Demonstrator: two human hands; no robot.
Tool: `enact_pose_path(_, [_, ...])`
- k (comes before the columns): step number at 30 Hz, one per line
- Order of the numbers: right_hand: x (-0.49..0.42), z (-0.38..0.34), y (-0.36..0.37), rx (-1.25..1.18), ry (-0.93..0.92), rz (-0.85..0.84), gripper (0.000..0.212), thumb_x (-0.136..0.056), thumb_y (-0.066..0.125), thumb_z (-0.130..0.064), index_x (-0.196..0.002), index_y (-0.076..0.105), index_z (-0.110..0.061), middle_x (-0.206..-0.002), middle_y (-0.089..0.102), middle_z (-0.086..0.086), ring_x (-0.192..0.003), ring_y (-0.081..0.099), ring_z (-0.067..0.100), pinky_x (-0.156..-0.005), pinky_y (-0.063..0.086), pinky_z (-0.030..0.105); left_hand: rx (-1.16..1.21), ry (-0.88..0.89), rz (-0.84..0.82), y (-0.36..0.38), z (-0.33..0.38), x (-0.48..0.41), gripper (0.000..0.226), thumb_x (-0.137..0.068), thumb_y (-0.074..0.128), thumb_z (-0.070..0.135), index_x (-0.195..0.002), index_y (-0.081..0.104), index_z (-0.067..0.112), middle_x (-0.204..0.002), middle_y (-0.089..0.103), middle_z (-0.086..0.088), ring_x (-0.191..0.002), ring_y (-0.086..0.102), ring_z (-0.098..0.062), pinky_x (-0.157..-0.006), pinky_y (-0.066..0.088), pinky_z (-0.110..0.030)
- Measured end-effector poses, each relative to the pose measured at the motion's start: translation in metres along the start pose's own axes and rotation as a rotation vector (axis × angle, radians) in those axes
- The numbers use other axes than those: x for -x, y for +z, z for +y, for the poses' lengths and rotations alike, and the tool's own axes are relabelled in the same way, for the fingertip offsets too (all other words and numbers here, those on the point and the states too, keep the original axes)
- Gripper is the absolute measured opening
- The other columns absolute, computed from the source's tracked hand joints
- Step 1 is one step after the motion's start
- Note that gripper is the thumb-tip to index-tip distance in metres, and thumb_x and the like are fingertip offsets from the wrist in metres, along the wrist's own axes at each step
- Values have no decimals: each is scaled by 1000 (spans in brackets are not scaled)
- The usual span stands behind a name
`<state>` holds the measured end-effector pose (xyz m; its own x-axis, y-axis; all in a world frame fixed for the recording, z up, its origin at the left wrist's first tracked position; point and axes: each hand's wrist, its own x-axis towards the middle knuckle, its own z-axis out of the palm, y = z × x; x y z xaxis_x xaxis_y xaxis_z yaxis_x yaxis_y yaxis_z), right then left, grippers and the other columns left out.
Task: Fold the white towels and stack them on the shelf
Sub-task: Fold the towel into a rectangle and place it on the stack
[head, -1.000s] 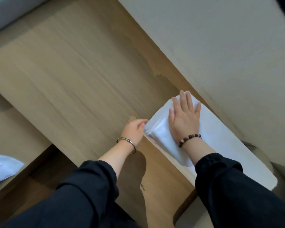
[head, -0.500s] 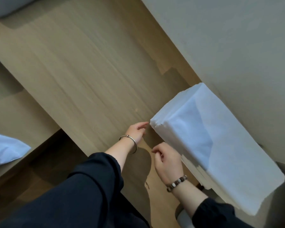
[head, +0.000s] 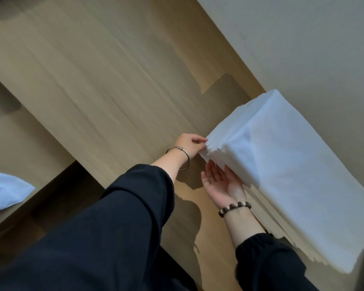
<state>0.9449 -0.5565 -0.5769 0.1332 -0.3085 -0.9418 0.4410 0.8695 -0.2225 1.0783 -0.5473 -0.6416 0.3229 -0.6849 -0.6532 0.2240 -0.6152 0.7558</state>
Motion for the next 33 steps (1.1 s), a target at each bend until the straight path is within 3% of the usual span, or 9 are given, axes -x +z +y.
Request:
enact_pose_path(3, [-4, 1, 3, -14, -14, 10, 18, -88, 56, -9, -105, 57, -5, -107, 62, 9, -101, 57, 22, -86, 39, 41, -13, 7, -20, -1, 2, -6, 22, -85, 68, 9, -106, 71, 7, -94, 66, -2, -85, 56, -7, -61, 38, -2])
enact_pose_path(7, [-8, 5, 7, -91, -48, 44, 7, -90, 56, -10, -96, 58, -6, -97, 62, 6, -92, 60, 18, -75, 42, 36, -56, 16, -27, 0, 2, -12, 21, -83, 67, 2, -104, 71, 2, -87, 62, -6, -72, 56, -10, -59, 42, -3])
enact_pose_path(10, [-10, 6, 9, -145, -61, 48, 4, -87, 58, -8, -91, 57, -8, -89, 62, 4, -82, 60, 15, -70, 41, 31, -105, 15, -36, 1, 3, -17, 20, -81, 68, 3, -101, 72, 4, -85, 62, -8, -80, 56, -14, -65, 43, -10])
enact_pose_path(14, [-9, 5, 8, -158, -73, 44, 15, -78, 63, -5, -92, 58, -10, -87, 62, 2, -78, 59, 13, -67, 38, 31, -137, 9, -54, 0, 1, -20, 20, -79, 70, 5, -99, 73, 8, -87, 63, -4, -81, 56, -12, -64, 42, -10])
enact_pose_path(19, [-7, 6, 9, -186, -98, 21, 28, -61, 68, -3, -86, 57, -11, -83, 62, 1, -66, 58, 9, -66, 38, 29, -135, 16, -46, 0, -4, -20, 19, -79, 71, 7, -97, 73, 11, -90, 64, -3, -84, 56, -11, -78, 46, -21])
enact_pose_path(22, [-9, 6, 5, -163, -113, 15, 26, -62, 69, -3, -85, 58, -11, -86, 63, 2, -55, 61, 9, -65, 39, 29, -125, 11, -47, 1, -4, -19, 19, -79, 71, 6, -97, 73, 10, -88, 64, -3, -81, 56, -11, -73, 45, -19])
enact_pose_path(26, [-9, 3, 1, 29, -110, 27, 23, -66, 70, -10, -87, 62, -9, -78, 72, 5, -50, 62, 9, -65, 40, 29, 23, -8, -24, -4, 0, -15, 10, -80, 70, 6, -89, 73, 9, -70, 61, 4, -63, 54, -6, -53, 43, -9])
enact_pose_path(30, [-6, 3, 1, 28, -92, 39, 28, -65, 69, -11, -93, 62, -9, -78, 73, 5, -54, 65, 10, -63, 42, 28, 138, -60, -103, -7, 2, -9, 8, -84, 70, 22, -81, 71, 15, -71, 63, 5, -68, 56, -7, -62, 48, -18])
enact_pose_path(33, [-4, 5, 3, -28, -85, 43, 31, -66, 69, -11, -95, 61, -8, -77, 72, 7, -56, 66, 12, -61, 45, 26, 75, -56, -122, -7, 4, -10, 3, -82, 72, 19, -80, 72, 17, -70, 64, 9, -69, 57, -4, -61, 47, -13])
